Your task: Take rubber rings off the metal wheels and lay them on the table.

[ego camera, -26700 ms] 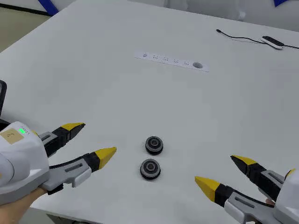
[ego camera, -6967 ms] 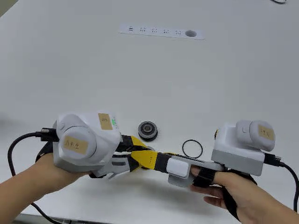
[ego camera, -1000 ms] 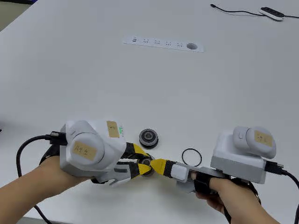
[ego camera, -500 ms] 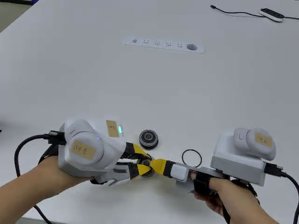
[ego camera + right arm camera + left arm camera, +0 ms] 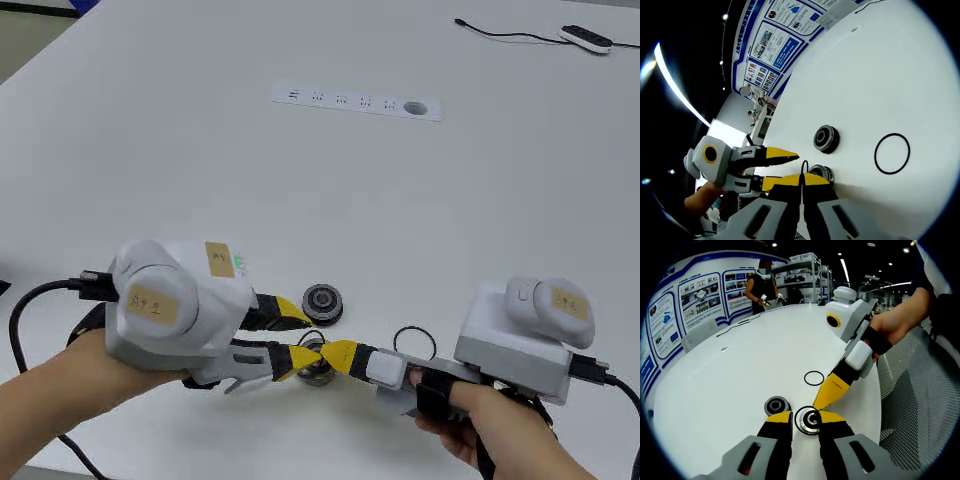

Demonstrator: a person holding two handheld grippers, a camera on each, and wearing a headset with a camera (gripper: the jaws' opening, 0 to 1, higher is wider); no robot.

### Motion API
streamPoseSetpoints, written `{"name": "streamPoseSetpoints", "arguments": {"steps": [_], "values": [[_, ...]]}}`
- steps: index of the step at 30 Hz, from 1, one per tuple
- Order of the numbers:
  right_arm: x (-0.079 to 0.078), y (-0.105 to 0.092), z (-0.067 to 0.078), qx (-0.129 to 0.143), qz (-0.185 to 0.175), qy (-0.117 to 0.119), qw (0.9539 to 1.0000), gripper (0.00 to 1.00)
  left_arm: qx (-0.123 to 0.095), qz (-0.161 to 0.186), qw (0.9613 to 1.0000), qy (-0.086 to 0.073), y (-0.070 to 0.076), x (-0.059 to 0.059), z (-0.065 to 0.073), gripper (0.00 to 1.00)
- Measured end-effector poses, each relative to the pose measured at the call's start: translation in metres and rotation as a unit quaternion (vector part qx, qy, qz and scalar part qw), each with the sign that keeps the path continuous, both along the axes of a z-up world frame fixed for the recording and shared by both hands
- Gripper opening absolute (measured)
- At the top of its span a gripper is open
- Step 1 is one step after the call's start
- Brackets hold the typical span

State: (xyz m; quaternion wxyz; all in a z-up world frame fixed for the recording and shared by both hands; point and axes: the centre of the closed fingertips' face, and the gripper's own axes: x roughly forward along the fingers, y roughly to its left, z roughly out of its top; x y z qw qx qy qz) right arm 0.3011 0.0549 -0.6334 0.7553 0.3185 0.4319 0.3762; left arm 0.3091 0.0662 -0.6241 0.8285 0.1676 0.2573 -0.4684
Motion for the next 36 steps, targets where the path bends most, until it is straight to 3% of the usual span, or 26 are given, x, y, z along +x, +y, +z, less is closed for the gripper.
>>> {"name": "streamPoseSetpoints", "arguments": {"steps": [4,13,19,22,32,36], "values": [[0.006,-0.004,0.005,0.008,-0.009,-0.003,0.9999,0.01,-0.007,0.009,0.9999,-0.007,0.003,0.007,0.008,0.21],[0.022,-0.025,0.011,0.017,-0.049,-0.005,0.9986,0.01,-0.001,0.003,0.9998,-0.021,0.004,0.017,0.016,0.27],[0.035,-0.06,0.002,0.007,-0.094,0.0,0.9955,0.02,0.003,0.001,0.9996,-0.03,0.001,0.027,0.024,0.29],[0.039,-0.075,-0.005,-0.001,-0.118,0.015,0.9929,0.02,-0.003,0.0,0.9993,-0.038,-0.006,0.032,0.028,0.32],[0.04,-0.095,-0.016,-0.017,-0.148,0.027,0.9885,0.02,-0.002,0.008,0.9993,-0.038,-0.01,0.048,0.022,0.41],[0.038,-0.098,-0.022,-0.035,-0.147,0.03,0.9881,0.02,-0.003,0.016,0.9997,-0.019,-0.009,0.051,0.015,0.41]]}}
